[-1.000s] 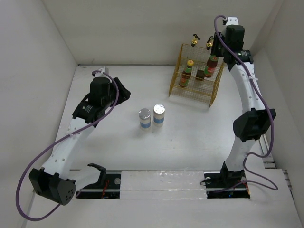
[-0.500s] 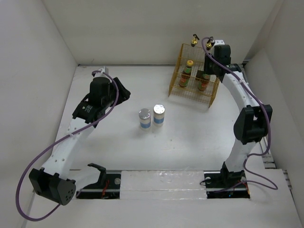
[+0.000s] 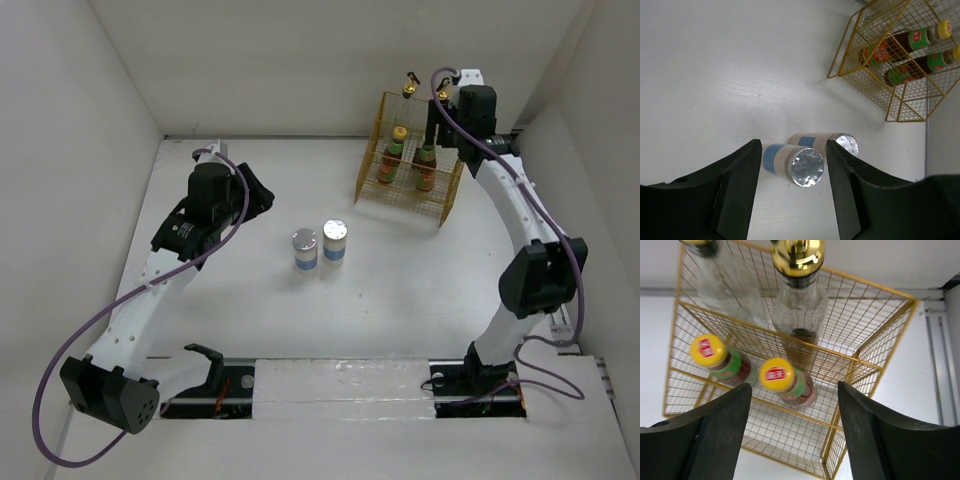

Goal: Organize the condiment bottles

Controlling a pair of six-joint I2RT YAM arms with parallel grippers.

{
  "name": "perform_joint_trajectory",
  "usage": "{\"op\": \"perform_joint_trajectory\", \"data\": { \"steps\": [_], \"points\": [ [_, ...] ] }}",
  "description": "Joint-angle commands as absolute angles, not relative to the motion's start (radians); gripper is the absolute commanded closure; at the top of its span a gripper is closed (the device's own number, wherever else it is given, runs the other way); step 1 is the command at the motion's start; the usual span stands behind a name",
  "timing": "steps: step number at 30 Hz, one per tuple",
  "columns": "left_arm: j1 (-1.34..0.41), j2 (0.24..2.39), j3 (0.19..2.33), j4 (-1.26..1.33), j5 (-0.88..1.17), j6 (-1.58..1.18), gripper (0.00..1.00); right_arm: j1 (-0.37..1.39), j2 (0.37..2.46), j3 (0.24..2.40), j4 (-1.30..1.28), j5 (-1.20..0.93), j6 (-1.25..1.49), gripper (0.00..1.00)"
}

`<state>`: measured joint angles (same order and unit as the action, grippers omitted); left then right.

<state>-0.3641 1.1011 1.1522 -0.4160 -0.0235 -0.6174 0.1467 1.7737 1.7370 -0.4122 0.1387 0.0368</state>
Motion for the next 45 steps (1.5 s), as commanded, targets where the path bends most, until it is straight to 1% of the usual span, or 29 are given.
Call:
{"op": "perform_joint_trajectory", "data": {
  "steps": [1,3,4,5,7,8,9,10,11,12,13,15,18,23,28,34,35,38,39,40,42,43,45],
  "points": [
    [-0.359,1.074,1.167,-0.408,-0.023,-0.603,0.50,0.185,1.619,1.735,-0.373,0.146,0.017,0.26],
    [-0.359,1.074,1.167,-0.408,-0.023,-0.603,0.50,0.239,1.557,1.666,-0.351,0.103,-0.005,0.42],
    [-0.359,1.074,1.167,-0.408,-0.023,-0.603,0.50,0.261,1.492,1.573,-0.339,0.074,-0.021,0.70],
    [-0.359,1.074,1.167,-0.408,-0.023,-0.603,0.50,0.284,1.459,1.525,-0.330,-0.005,-0.032,0.80],
    [-0.359,1.074,1.167,-0.408,-0.023,-0.603,0.50,0.363,1.375,1.395,-0.330,-0.072,-0.041,0.88],
    [-0.359,1.074,1.167,-0.408,-0.023,-0.603,0.50,0.394,1.347,1.353,-0.339,-0.096,-0.041,0.88],
    [-0.359,1.074,1.176,-0.417,-0.023,-0.603,0.50,0.456,1.320,1.313,-0.339,-0.151,-0.041,0.86],
    [-0.359,1.074,1.177,-0.417,-0.023,-0.603,0.50,0.489,1.292,1.277,-0.339,-0.172,-0.052,0.79],
    [-0.359,1.083,1.177,-0.417,-0.023,-0.603,0.50,0.523,1.246,1.209,-0.339,-0.189,-0.052,0.55],
    [-0.359,1.083,1.186,-0.417,-0.023,-0.603,0.50,0.552,1.227,1.180,-0.339,-0.218,-0.061,0.41],
    [-0.359,1.092,1.186,-0.417,-0.023,-0.603,0.50,0.605,1.214,1.154,-0.339,-0.231,-0.061,0.28],
    [-0.359,1.103,1.196,-0.417,-0.023,-0.603,0.50,0.647,1.213,1.102,-0.339,-0.261,-0.071,0.10],
    [-0.359,1.103,1.197,-0.417,-0.014,-0.603,0.50,0.710,1.256,1.089,-0.339,-0.285,-0.098,0.01],
    [-0.359,1.112,1.197,-0.417,-0.005,-0.603,0.50,0.741,1.376,1.100,-0.260,-0.227,-0.109,0.00],
    [-0.359,1.112,1.197,-0.417,0.005,-0.612,0.50,0.741,1.541,1.190,-0.200,-0.184,-0.118,0.00],
    [-0.359,1.094,1.186,-0.417,0.005,-0.612,0.50,0.741,1.644,1.232,-0.117,-0.069,-0.103,0.00],
    [-0.359,1.094,1.186,-0.417,0.005,-0.612,0.50,0.741,1.669,1.244,-0.107,-0.069,-0.103,0.02],
    [-0.359,1.085,1.177,-0.417,-0.006,-0.612,0.50,0.741,1.689,1.256,-0.074,-0.060,-0.092,0.10],
    [-0.359,1.085,1.177,-0.417,-0.006,-0.612,0.50,0.741,1.698,1.256,-0.063,-0.060,-0.083,0.22],
    [-0.359,1.085,1.177,-0.417,-0.006,-0.612,0.50,0.741,1.698,1.256,-0.052,-0.070,-0.083,0.32],
    [-0.359,1.085,1.177,-0.417,-0.006,-0.612,0.50,0.741,1.689,1.278,-0.052,-0.071,-0.074,0.46],
    [-0.359,1.085,1.177,-0.417,-0.015,-0.612,0.50,0.741,1.672,1.288,-0.052,-0.061,-0.074,0.56],
    [-0.359,1.085,1.177,-0.417,-0.015,-0.612,0.50,0.715,1.628,1.301,-0.052,-0.070,-0.063,0.61]
  ]
}}
